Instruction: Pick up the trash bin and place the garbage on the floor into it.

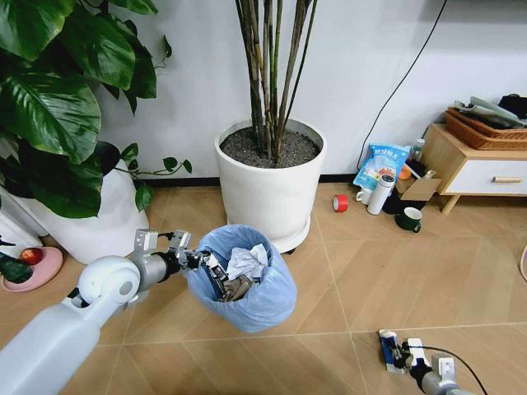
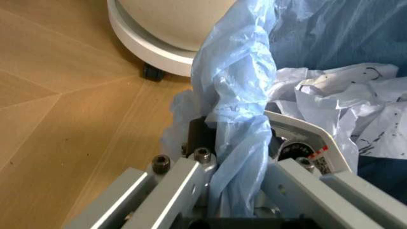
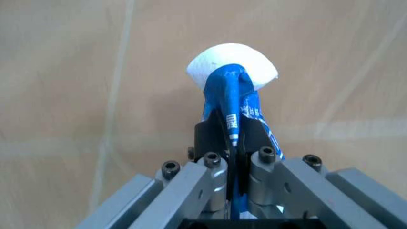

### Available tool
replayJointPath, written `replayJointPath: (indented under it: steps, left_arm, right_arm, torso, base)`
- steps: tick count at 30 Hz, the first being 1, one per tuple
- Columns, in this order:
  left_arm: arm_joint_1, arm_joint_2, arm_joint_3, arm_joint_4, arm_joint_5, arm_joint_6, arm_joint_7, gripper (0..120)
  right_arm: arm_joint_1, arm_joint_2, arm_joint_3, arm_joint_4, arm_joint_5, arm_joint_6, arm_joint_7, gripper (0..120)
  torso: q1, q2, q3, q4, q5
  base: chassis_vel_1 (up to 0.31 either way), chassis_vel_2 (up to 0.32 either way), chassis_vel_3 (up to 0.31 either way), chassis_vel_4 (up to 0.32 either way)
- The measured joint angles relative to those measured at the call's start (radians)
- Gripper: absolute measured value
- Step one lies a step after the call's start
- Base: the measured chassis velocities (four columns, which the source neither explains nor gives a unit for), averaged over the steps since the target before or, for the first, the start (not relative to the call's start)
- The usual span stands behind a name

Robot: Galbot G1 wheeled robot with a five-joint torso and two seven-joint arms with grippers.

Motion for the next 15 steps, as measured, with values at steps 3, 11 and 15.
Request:
replayJointPath:
  steps: [3, 11, 15]
  left_arm:
    - [0.0, 0.001, 0.0, 0.0, 0.0, 0.0, 0.0, 0]
    - [0.0, -0.005, 0.006, 0.004, 0.002, 0.0, 0.0, 0]
    - [-0.008, -0.013, 0.015, 0.01, 0.003, 0.0, -0.001, 0]
  right_arm:
    - [0.016, -0.017, 0.016, 0.058, 0.023, -0.011, 0.003, 0]
    - [0.089, -0.099, -0.011, 0.354, 0.085, -0.039, 0.055, 0]
    - [0.156, -0.15, -0.088, 0.483, 0.14, -0.082, 0.099, 0]
  torso:
    - [0.0, 0.0, 0.0, 0.0001, -0.0004]
    - [0.0, 0.0, 0.0, 0.0, -0.0006]
    - [0.0, 0.0, 0.0, 0.0, -0.0008]
  base:
    - [0.0, 0.0, 0.0, 0.0]
    - [0.0, 0.0, 0.0, 0.0]
    - [0.0, 0.0, 0.0, 0.0]
